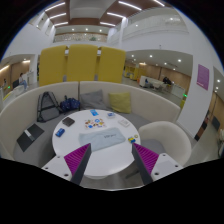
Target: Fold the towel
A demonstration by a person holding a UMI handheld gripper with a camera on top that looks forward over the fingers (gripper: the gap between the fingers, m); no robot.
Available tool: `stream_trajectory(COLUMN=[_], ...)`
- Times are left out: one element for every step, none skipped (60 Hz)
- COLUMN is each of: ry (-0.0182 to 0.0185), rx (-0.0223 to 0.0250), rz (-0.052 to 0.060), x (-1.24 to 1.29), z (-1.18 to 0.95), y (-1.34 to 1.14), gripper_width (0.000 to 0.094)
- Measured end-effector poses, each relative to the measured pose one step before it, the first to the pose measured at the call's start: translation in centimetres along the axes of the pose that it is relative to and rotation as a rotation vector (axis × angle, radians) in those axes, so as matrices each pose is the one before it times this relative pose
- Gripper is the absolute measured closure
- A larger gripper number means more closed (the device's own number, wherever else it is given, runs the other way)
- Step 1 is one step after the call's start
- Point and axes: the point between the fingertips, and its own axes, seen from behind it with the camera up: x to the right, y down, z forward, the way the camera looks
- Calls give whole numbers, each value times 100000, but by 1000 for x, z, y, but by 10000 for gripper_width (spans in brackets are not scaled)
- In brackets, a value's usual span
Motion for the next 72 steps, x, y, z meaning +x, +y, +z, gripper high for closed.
stream_trajectory(ry=[-558,-627,-708,-601,-65,-390,-294,-314,-367,-744,-270,-738,-867,-977,-975,-998,-1077,-970,-1011,-1069,-1178,-1359,-1266,-1244,-1244,-1239,-1175,-1072,-827,-758,-646,-614,-601,-585,-534,-368,-456,-419,-322,-186,-26,-9,238,207,326,413,438,314,78,111,105,132,132,133,105,190,62,24,190,276,189,73,-45,20,116,176,91,-180,-373,-383,-222,-78], rx=[1,43,-34,-82,-92,-192,-90,-75,-110,-240,-45,-100,3,63,56,-112,67,-24,53,179,298,168,260,178,140,65,13,-57,141,46,30,-32,-128,-84,-187,-247,-167,-97,-85,-32,-76,135,-69,117,147,95,-59,-153,-6,-18,36,-55,-289,-524,-524,-625,-472,-629,-450,-258,-59,-83,-315,-411,-420,-285,-219,-267,-382,-539,-561,-522], rz=[-134,-189,-288,-424,-442,-398,-325,-358,-332,-416,-363,-288,-257,-292,-281,-254,-295,-280,-306,-218,-129,-60,-189,-165,-165,-156,-196,-223,-152,-136,-24,1,-63,-104,-161,-140,-38,-53,-137,-241,-246,-228,-234,-298,-354,-317,-153,-16,35,12,37,128,175,88,-52,-152,-115,-166,-69,-106,-186,-296,-463,-494,-437,-230,-23,118,116,22,-142,-80], x=[-168,-205,-278,-253,-1464,-402,-395,-446,-514,174,-934,-499,-610,-686,-676,-588,-342,-565,-621,-618,-646,-595,-578,-574,-574,-565,-527,-487,-659,-367,-313,-324,-304,-270,-252,-358,-203,-191,-145,-130,-71,214,-76,43,80,137,138,125,309,139,101,149,143,131,160,172,153,336,161,202,178,159,67,164,160,168,162,125,58,52,83,76], z=[20,32,34,9,251,43,25,4,44,214,223,196,174,170,179,269,-463,142,171,122,116,263,238,217,252,253,185,255,464,317,364,393,428,553,493,552,517,508,611,694,725,915,695,780,820,838,876,945,991,954,995,1042,1023,1062,1086,1064,1096,965,1084,1065,1099,1129,1036,1043,1033,1027,995,950,893,880,847,826], y=[35,47,100,51,539,186,173,153,184,-58,274,116,147,155,173,-16,301,160,163,126,77,-83,70,77,69,84,94,94,339,136,150,168,177,282,172,153,196,200,186,186,188,311,102,126,156,199,216,234,349,249,232,252,286,317,305,339,338,300,270,224,162,177,216,220,219,166,146,138,147,144,158,121], gripper_width=[66,68,66,67,69,69,66,66,64,68,69,66,66,67,68,70,70,69,68,70,66,65,66,67,66,64,66,64,65,67,66,66,65,66,67,64,65,67,68,68,69,66,68,68,69,66,65,68,66,67,67,69,68,68,68,69,70,71,71,70,70,70,72,74,75,74,76,77,77,75,80,76])
